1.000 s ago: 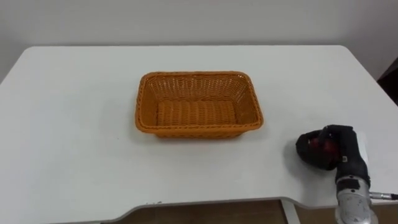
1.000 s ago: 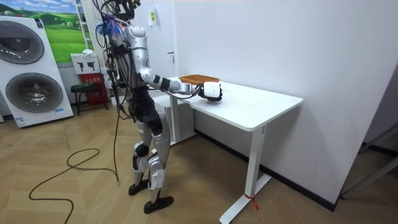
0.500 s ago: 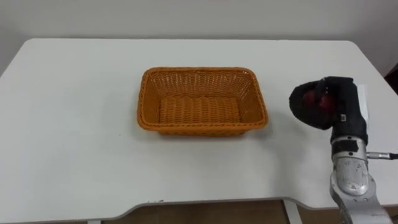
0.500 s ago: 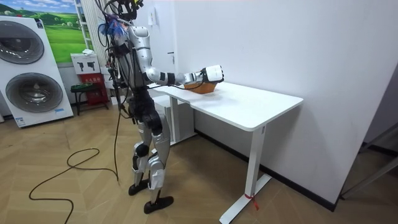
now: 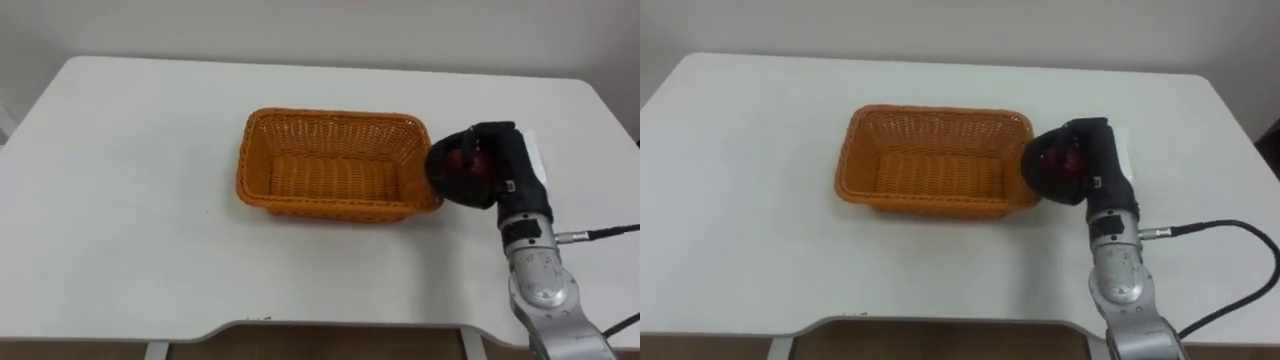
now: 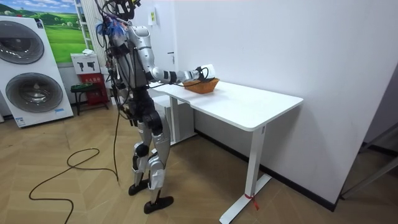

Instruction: Pick and place apple

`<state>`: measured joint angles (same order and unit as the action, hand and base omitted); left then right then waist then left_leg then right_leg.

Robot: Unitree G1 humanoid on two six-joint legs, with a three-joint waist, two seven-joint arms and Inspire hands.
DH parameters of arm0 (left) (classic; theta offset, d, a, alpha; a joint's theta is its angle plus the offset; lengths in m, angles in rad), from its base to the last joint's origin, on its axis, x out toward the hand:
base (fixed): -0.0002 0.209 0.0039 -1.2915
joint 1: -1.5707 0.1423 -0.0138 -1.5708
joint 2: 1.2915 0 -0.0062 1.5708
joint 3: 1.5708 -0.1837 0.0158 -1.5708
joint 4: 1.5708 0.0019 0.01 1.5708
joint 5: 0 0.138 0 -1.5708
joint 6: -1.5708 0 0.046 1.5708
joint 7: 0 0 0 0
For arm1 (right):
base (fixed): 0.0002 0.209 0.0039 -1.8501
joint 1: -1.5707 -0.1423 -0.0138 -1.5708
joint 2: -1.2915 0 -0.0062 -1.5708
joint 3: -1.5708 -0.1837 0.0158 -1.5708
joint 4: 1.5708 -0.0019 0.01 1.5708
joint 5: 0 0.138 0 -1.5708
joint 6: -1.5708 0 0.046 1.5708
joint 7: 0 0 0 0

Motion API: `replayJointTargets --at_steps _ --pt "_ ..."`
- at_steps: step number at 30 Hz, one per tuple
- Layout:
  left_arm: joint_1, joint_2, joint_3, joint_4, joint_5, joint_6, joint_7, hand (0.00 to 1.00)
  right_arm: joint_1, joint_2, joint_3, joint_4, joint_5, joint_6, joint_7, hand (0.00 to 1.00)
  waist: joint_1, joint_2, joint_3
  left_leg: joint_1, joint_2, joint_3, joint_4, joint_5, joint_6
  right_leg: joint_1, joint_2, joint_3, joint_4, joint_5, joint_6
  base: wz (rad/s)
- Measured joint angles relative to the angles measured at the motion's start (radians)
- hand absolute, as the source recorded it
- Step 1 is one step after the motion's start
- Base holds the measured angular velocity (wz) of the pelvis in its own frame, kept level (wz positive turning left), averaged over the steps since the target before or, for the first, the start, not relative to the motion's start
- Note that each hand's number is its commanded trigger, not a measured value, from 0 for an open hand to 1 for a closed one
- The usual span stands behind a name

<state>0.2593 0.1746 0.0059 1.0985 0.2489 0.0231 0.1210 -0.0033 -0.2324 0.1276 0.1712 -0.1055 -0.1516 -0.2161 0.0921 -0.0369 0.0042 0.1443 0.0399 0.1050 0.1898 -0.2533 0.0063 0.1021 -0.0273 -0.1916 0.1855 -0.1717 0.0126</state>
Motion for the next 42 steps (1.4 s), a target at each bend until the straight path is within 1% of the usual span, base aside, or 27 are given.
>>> replayJointTargets --at_steps 2,6,10,13,16,21,24,27,30,34,35,36,42 --pt "-0.001 0.000 -0.001 0.000 0.000 0.000 -0.008 0.00 -0.012 0.000 0.011 0.000 -0.006 0.001 0.025 1.00 0.001 0.001 0.0009 0.001 0.000 0.000 0.000 0.000 0.000 0.001 -0.001 -0.001 0.000 0.000 0.000 0.00" --pt "-0.002 0.000 -0.002 -0.001 0.011 0.002 -0.025 0.00 -0.015 0.000 0.027 -0.008 -0.007 0.001 0.037 1.00 0.001 0.004 0.0021 -0.003 -0.001 -0.003 0.001 0.000 0.000 0.001 -0.001 -0.004 0.001 0.000 0.000 0.00" --pt "-0.016 0.000 -0.021 -0.002 0.027 0.004 -0.038 0.00 -0.015 -0.002 0.038 -0.033 -0.009 0.001 0.054 1.00 -0.001 0.013 0.0042 -0.015 -0.001 -0.010 -0.001 0.000 0.000 -0.006 0.001 -0.007 0.000 0.000 0.000 0.05" --pt "-0.023 0.000 -0.043 -0.002 0.027 0.004 -0.039 0.00 -0.017 -0.005 0.052 -0.036 -0.013 0.001 0.044 1.00 -0.002 0.020 -0.0018 -0.014 0.000 -0.010 0.001 0.000 -0.001 -0.006 0.002 -0.008 0.000 0.000 0.000 0.00" --pt "-0.028 0.000 -0.050 0.001 0.027 0.003 -0.040 0.00 -0.025 -0.007 0.066 -0.042 -0.034 0.001 0.032 1.00 -0.001 0.022 -0.0014 -0.014 -0.001 -0.010 0.001 0.001 -0.001 -0.008 0.002 -0.006 0.000 0.000 0.000 0.00" --pt "-0.029 0.000 -0.053 -0.003 0.027 0.000 -0.040 0.00 -0.025 -0.006 0.107 -0.081 -0.103 0.001 0.030 1.00 0.004 0.021 -0.0018 -0.014 -0.001 -0.013 0.001 0.001 -0.001 -0.007 0.002 -0.006 -0.001 0.000 0.000 0.00" --pt "-0.029 -0.001 -0.061 -0.007 0.026 0.000 -0.038 0.00 -0.025 -0.006 0.118 -0.097 -0.105 0.001 0.020 1.00 0.021 0.020 -0.0019 -0.014 -0.002 -0.015 0.001 0.001 -0.001 -0.008 0.001 -0.006 -0.002 0.000 0.000 0.00" --pt "-0.022 -0.001 -0.061 -0.006 0.026 0.000 -0.034 0.00 -0.025 -0.006 0.114 -0.148 -0.105 0.001 -0.020 1.00 0.021 0.017 -0.0031 -0.014 -0.003 -0.028 0.001 0.001 -0.001 -0.002 0.001 -0.008 -0.002 0.000 0.000 0.10" --pt "-0.008 -0.001 -0.061 -0.006 0.024 0.001 -0.027 0.00 -0.025 -0.006 0.112 -0.179 -0.108 0.000 -0.057 1.00 0.020 0.014 -0.0053 -0.009 -0.003 -0.031 0.001 0.001 -0.001 0.006 0.001 -0.013 -0.004 0.000 0.000 0.07" --pt "-0.001 -0.001 -0.061 -0.006 0.019 0.006 -0.024 0.00 -0.025 -0.006 0.105 -0.181 -0.109 0.000 -0.095 1.00 0.020 0.007 -0.0014 0.001 -0.006 -0.041 0.001 0.001 -0.001 0.028 0.000 -0.021 -0.017 0.000 0.000 0.07" --pt "-0.002 -0.001 -0.062 -0.006 0.019 0.007 -0.024 0.00 -0.025 -0.006 0.105 -0.182 -0.110 0.000 -0.098 0.96 0.020 0.005 -0.0008 0.001 -0.006 -0.041 0.002 0.001 -0.001 0.028 0.000 -0.021 -0.017 0.000 0.000 0.00" --pt "-0.003 -0.001 -0.064 -0.006 0.019 0.007 -0.024 0.00 -0.025 -0.006 0.105 -0.182 -0.110 0.000 -0.099 0.00 0.020 0.004 -0.0005 0.001 -0.006 -0.041 0.002 0.001 -0.001 0.028 0.000 -0.021 -0.016 0.000 0.000 0.00" --pt "-0.012 -0.001 -0.067 -0.002 0.021 0.009 -0.024 0.00 -0.026 -0.006 0.106 -0.184 -0.118 0.000 -0.100 0.00 0.026 0.000 0.0019 -0.002 -0.006 -0.038 -0.007 0.001 -0.001 0.024 0.001 -0.022 -0.016 0.000 0.000 0.00"
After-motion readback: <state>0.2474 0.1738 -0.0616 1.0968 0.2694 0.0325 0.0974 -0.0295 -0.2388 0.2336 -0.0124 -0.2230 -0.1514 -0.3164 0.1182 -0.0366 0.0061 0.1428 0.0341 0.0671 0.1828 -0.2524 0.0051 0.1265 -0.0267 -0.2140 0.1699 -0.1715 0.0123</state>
